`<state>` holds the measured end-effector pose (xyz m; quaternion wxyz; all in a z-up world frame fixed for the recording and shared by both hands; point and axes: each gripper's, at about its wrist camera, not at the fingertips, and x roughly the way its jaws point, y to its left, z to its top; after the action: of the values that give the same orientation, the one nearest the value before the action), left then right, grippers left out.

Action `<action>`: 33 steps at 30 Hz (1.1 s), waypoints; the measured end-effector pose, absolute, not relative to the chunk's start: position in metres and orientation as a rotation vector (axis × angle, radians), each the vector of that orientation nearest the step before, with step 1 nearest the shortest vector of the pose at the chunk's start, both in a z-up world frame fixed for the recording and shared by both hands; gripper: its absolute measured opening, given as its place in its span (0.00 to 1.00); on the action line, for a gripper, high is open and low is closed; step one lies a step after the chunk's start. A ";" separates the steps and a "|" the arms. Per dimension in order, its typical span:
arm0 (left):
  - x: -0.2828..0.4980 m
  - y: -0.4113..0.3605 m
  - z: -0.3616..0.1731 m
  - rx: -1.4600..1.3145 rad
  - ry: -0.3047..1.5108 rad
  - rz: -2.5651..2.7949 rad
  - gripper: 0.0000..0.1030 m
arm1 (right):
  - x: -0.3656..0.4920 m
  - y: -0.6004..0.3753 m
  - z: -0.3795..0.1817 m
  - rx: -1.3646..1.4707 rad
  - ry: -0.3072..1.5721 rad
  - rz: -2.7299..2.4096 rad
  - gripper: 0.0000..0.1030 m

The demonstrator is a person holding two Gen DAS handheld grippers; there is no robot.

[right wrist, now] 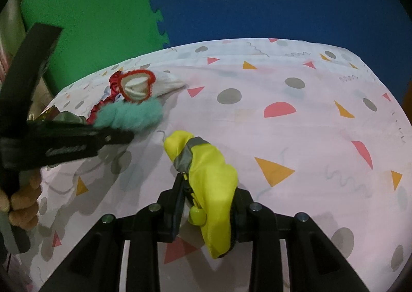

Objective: Organize soft objects
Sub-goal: 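Lift the yellow item with the right tool while the left tool grasps the green pompom, then carry the green fuzzy pompom into the gold tin with the left tool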

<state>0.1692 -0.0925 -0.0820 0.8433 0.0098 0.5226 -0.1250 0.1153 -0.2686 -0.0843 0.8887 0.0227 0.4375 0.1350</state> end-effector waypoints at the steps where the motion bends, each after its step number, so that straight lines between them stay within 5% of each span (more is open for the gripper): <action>1: 0.163 -0.092 -0.080 0.024 1.103 -0.275 0.14 | 0.115 -0.269 -0.084 0.047 0.909 0.280 0.30; 33: 0.050 -0.024 -0.020 -0.029 0.999 -0.095 0.14 | 0.115 -0.254 -0.085 -0.047 0.908 0.241 0.32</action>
<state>0.0502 -0.0242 -0.0203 0.8765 -0.0138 0.4790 -0.0453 0.1154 -0.2541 -0.0849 0.8914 -0.0226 0.4376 0.1159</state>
